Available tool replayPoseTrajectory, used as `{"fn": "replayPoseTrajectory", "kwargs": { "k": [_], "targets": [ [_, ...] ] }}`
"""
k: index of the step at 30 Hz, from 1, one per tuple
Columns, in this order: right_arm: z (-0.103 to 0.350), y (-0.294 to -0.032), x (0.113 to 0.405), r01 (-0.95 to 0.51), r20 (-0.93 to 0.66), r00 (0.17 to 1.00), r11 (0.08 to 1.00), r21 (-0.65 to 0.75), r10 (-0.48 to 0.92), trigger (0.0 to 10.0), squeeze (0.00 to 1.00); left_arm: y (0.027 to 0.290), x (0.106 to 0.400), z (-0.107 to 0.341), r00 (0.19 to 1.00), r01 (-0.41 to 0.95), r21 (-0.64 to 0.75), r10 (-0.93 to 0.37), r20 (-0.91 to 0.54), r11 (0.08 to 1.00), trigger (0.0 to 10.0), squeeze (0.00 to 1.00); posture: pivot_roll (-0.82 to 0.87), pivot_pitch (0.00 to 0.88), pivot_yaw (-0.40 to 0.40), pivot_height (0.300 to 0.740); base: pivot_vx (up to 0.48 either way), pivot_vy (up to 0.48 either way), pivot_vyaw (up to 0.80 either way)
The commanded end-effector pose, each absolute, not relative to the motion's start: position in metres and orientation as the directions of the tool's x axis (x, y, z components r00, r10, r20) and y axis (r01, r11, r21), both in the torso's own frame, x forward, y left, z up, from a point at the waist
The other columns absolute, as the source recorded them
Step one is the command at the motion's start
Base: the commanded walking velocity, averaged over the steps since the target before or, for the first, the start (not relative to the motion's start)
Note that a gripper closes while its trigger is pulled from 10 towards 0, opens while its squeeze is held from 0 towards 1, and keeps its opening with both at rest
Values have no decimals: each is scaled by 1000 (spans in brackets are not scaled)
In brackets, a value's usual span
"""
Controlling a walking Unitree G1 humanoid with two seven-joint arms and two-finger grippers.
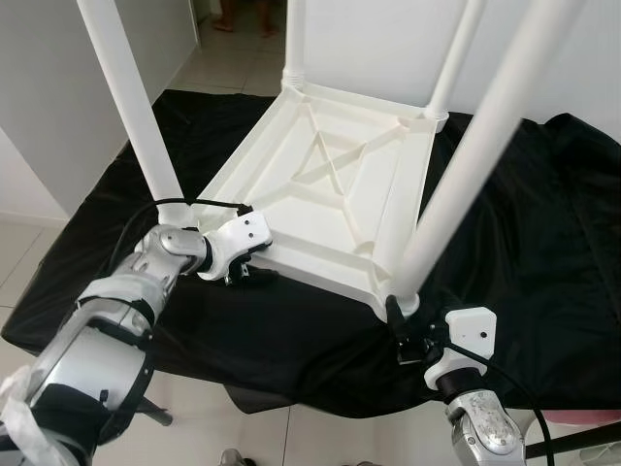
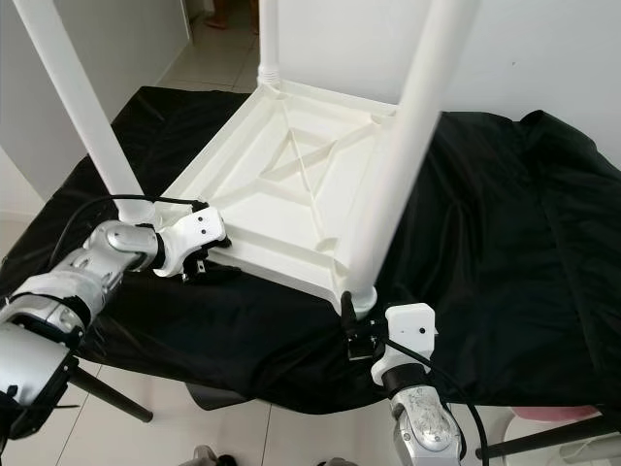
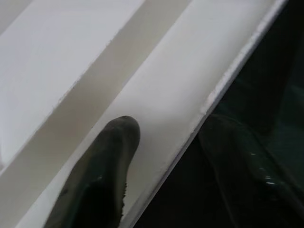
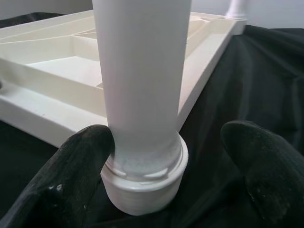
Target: Building children table
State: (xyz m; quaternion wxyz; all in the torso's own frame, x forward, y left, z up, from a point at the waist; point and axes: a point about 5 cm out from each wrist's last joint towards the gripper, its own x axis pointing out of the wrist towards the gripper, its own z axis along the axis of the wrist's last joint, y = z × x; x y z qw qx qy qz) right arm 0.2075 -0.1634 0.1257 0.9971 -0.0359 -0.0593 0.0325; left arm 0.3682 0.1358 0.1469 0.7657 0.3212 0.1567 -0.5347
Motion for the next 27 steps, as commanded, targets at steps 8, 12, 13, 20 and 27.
{"fn": "replayPoseTrajectory", "kwargs": {
  "k": [8,12,13,20,27],
  "targets": [
    [125,-167,211,-40,122,991,996,-83,50,10000,0,150,357,123,283,959,209,-685,-671,192,2902,0,-105,97,42,740,0,0,0],
    [124,-167,212,-36,124,991,996,-84,47,10000,0,148,356,122,274,962,202,-697,-663,186,2706,0,-104,95,43,740,0,0,0],
    [125,-167,213,-33,126,991,996,-84,44,10000,0,146,356,122,264,964,198,-707,-656,176,2392,0,-101,92,42,740,0,0,0],
    [125,-167,217,-25,134,990,996,-81,36,10000,0,136,350,120,213,976,177,-758,-616,130,5843,0,-101,90,41,740,0,0,0],
    [125,-165,221,-17,138,990,997,-79,28,10000,0,104,339,121,199,971,215,-854,-481,105,10000,0,-94,92,32,740,0,0,0]
  ]
}}
